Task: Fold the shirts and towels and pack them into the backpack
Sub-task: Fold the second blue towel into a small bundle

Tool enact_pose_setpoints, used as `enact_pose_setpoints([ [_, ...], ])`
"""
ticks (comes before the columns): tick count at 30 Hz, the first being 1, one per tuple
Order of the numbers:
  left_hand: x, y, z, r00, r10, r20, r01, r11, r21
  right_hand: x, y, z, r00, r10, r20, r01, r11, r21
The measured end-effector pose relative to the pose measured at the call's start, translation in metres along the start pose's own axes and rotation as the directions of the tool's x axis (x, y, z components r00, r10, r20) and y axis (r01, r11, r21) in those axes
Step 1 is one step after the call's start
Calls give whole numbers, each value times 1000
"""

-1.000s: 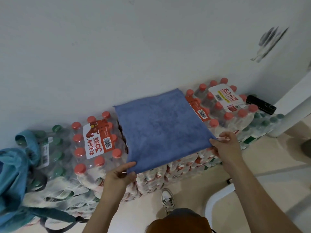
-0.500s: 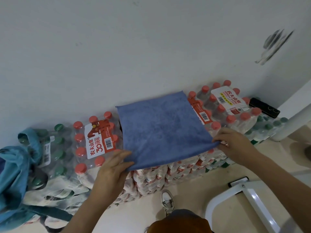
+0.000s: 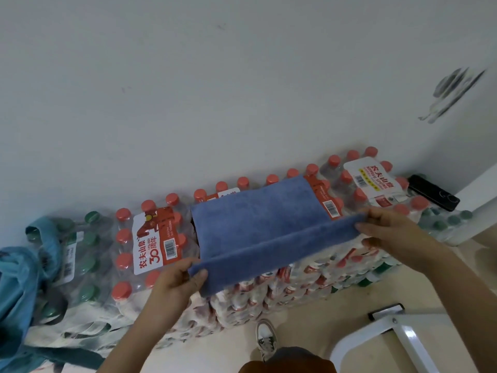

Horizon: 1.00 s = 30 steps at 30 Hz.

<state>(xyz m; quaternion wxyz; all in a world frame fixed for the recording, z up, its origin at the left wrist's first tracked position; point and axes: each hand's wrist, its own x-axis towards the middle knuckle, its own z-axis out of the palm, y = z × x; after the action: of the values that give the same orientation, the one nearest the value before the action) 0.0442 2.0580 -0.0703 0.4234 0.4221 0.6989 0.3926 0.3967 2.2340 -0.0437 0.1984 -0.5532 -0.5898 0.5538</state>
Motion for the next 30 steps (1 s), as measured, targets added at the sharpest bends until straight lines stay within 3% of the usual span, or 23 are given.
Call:
enact_pose_setpoints([
  [1, 7, 8, 1, 997, -31, -65, 24, 993, -112, 7, -6, 5, 999, 20, -43, -14, 992, 129],
  [3, 25, 20, 6, 980, -65, -186, 34, 986, -164, 28, -16, 16, 991, 17, -135, 8, 983, 183],
  [6, 60, 33, 15, 939, -76, -336, 55, 996, -70, 67, -27, 35, 940, -127, -318, 115, 992, -57],
  [9, 96, 35, 19, 897, -82, -435, 113, 993, 45, 99, -38, 50, 888, -284, -362, 172, 935, -310],
  [17, 135, 20, 23, 854, -26, -519, 223, 921, 320, 155, -23, 64, 919, -293, -265, 87, 805, -587],
  [23, 141, 10, 20, 872, -36, -488, 303, 822, 481, 164, -16, 70, 901, -366, -234, 75, 661, -747],
  [26, 143, 7, 20, 878, -10, -478, 300, 790, 535, 165, -16, 71, 844, -507, -175, 140, 523, -841],
  [30, 149, 3, 16, 889, 99, -447, 198, 797, 570, 171, -16, 68, 822, -565, 71, 300, 324, -897],
])
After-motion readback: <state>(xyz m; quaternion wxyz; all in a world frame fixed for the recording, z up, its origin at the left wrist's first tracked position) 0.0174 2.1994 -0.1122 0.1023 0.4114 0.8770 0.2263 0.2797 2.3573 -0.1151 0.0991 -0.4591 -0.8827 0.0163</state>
